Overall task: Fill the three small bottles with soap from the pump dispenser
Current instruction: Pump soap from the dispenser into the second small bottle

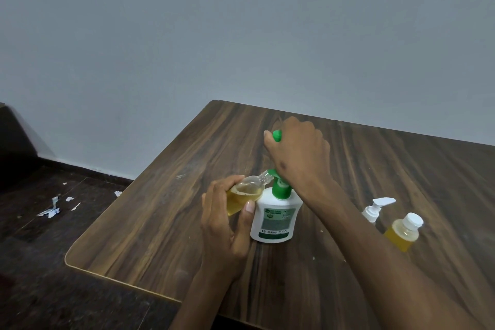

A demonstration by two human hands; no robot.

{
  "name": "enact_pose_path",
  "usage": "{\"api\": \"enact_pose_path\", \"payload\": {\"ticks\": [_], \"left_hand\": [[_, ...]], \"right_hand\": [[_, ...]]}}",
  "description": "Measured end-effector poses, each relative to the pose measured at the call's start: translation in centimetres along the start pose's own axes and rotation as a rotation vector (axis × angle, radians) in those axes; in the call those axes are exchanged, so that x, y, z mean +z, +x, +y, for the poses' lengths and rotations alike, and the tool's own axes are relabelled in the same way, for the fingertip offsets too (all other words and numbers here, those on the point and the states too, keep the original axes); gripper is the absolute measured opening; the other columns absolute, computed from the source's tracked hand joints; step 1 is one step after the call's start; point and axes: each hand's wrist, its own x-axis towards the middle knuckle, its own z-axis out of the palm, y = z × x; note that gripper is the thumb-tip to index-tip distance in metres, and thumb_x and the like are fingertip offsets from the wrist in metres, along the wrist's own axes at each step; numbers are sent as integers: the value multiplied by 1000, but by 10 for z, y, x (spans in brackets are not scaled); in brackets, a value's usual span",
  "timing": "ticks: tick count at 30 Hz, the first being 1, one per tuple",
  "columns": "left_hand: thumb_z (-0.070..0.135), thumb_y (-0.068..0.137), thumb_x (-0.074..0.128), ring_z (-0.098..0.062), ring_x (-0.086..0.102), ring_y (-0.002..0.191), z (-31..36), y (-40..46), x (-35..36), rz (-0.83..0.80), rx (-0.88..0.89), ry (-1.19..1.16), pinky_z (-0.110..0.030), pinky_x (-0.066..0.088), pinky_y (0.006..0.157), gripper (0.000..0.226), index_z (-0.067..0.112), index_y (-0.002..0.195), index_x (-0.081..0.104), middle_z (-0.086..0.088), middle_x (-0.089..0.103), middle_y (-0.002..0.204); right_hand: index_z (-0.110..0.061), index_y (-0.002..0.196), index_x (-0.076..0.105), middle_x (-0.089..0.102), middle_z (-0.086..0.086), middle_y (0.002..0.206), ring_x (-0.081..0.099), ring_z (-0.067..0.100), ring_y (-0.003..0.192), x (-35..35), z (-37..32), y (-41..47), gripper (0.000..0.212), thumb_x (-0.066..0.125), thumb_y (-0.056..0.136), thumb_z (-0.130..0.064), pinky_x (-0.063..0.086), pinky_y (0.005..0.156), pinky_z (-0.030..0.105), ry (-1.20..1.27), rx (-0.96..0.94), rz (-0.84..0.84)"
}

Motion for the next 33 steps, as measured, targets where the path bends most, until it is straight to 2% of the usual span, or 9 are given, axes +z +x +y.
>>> {"api": "enact_pose_path", "payload": {"ticks": [4, 12, 22, 25, 30, 33], "left_hand": [[16, 97, 63, -19, 65, 107, 0, 0, 0, -6, 1, 6, -58, 53, 83, 29, 16, 126, 62, 13, 63, 121], [15, 97, 64, -20, 65, 106, 1, 0, 0, -7, 4, 2, -55, 53, 81, 29, 14, 126, 63, 8, 65, 121], [14, 98, 65, -23, 66, 106, -1, -1, -1, -11, 2, 2, -55, 53, 82, 29, 11, 127, 63, 5, 66, 121], [14, 98, 64, -23, 65, 106, -1, -1, 0, -8, 3, 2, -55, 53, 83, 29, 11, 127, 63, 6, 65, 121], [14, 97, 64, -22, 65, 106, -2, -1, 0, -4, 9, -2, -55, 53, 82, 30, 13, 127, 63, 6, 66, 121], [14, 97, 64, -21, 65, 107, -1, -1, 0, -1, 5, -3, -54, 53, 83, 31, 16, 128, 62, 8, 66, 122]], "right_hand": [[-16, 85, 49, 38, -5, 69, 48, 20, 69, 3, 2, -1, 33, 49, 103, -44, 36, 63, 35, 11, 19, -24], [-15, 86, 51, 53, 3, 82, 54, 24, 75, 6, 2, 0, 34, 50, 102, -45, 40, 65, 37, 6, 9, -6], [-14, 86, 50, 51, 3, 80, 54, 26, 75, 4, 2, 2, 34, 50, 102, -44, 38, 64, 36, 6, -12, 15], [-14, 86, 49, 41, -2, 72, 48, 24, 73, 5, 2, 0, 33, 49, 103, -43, 35, 65, 35, 8, 5, -1], [-14, 88, 51, 52, 3, 81, 54, 25, 74, 4, 1, 1, 34, 50, 103, -45, 38, 64, 35, -8, -25, 21], [-14, 88, 49, 48, 2, 81, 51, 24, 75, 5, 2, -1, 33, 50, 103, -43, 37, 65, 36, -2, -6, -2]]}}
